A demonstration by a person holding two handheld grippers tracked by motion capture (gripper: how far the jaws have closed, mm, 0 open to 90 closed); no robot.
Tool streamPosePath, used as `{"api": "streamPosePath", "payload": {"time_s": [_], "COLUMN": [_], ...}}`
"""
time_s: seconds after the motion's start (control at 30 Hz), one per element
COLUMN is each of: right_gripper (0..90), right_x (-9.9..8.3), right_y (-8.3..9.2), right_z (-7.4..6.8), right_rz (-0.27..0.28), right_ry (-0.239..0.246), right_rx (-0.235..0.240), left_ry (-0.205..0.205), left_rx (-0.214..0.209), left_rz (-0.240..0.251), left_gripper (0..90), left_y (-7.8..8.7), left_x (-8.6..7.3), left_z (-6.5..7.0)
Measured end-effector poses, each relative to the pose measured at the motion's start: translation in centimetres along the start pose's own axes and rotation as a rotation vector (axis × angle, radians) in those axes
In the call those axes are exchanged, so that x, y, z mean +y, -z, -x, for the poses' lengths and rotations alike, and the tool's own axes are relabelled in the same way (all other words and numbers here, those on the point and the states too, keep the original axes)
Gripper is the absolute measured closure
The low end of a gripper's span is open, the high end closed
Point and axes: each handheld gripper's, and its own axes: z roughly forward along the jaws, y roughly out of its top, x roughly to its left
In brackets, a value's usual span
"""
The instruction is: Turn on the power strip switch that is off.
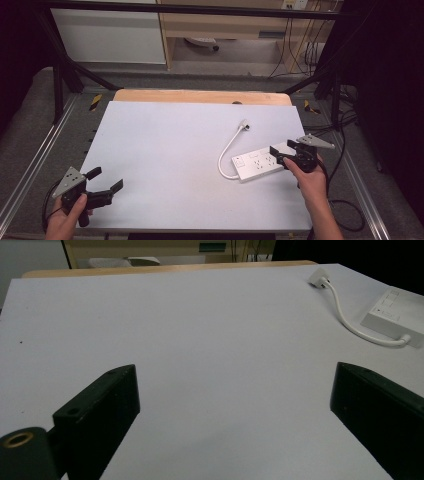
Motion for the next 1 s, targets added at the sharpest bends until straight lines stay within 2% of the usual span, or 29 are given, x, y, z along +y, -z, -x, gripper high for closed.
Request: {"api": "streamPosePath", "payload": {"time_s": [0.53, 1.0], "right_gripper": [45.5, 59.3], "right_x": [0.0, -0.4], "right_y": [-1.7, -3.1], "right_z": [1.0, 1.5], "right_rz": [-0.023, -0.043], "right_ry": [0.008, 0.01], "right_rx": [-0.045, -0.082], "left_ry": [-0.001, 0.001], "left_rx": [0.001, 0.0], "left_rz": [0.001, -0.001], "left_gripper": [5.7, 5.7], "left_y": [0.0, 0.0], "left_x": [0.0, 0.0], "left_z": [0.0, -0.1]}}
